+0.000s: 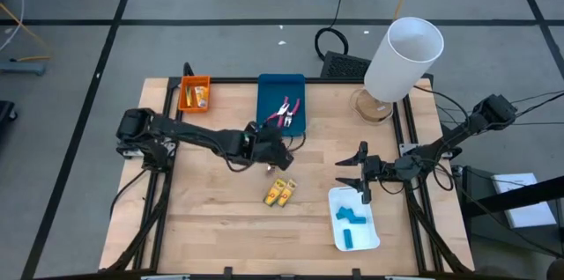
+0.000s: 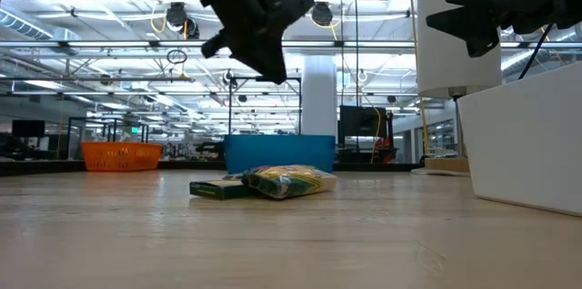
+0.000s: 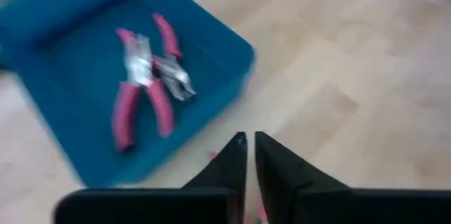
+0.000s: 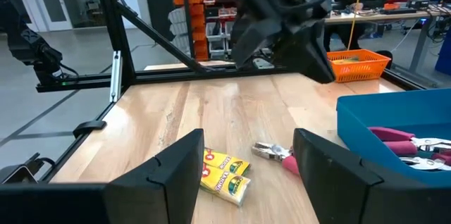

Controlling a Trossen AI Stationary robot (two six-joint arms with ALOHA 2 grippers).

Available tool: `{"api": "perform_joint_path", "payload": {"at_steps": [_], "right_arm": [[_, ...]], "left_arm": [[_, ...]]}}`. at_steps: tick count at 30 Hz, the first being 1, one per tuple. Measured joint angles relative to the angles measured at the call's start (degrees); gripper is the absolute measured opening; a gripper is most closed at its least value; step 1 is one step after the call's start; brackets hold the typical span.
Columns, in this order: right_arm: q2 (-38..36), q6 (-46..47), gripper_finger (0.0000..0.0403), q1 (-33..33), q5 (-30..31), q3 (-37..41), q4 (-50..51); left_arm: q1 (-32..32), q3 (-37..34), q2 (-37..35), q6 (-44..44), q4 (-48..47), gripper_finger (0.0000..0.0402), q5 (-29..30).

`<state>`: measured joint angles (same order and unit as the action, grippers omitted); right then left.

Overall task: Pick & Place School Supplies
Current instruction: Put the pink hole puncher into the blue bin

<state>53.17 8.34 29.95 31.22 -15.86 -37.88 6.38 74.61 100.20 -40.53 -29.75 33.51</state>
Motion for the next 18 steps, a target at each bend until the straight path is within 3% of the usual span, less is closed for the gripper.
{"api": "perform_joint_path", "payload": {"at_steps": [4, 7, 18], "right_arm": [[0.0, 0.0, 0.021, 0.0, 0.0, 0.0, 0.0], [0.0, 0.0, 0.021, 0.0, 0.0, 0.0, 0.1], [0.0, 0.0, 0.021, 0.0, 0.0, 0.0, 0.5]], "left_arm": [[-0.4, 0.0, 1.2, 0.2, 0.1, 0.0004, -11.5], [0.6, 0.0, 4.3, 0.1, -1.5, 0.0024, -14.2], [2.6, 0.0, 12.8, -3.3, -1.8, 0.0248, -13.7]]}}
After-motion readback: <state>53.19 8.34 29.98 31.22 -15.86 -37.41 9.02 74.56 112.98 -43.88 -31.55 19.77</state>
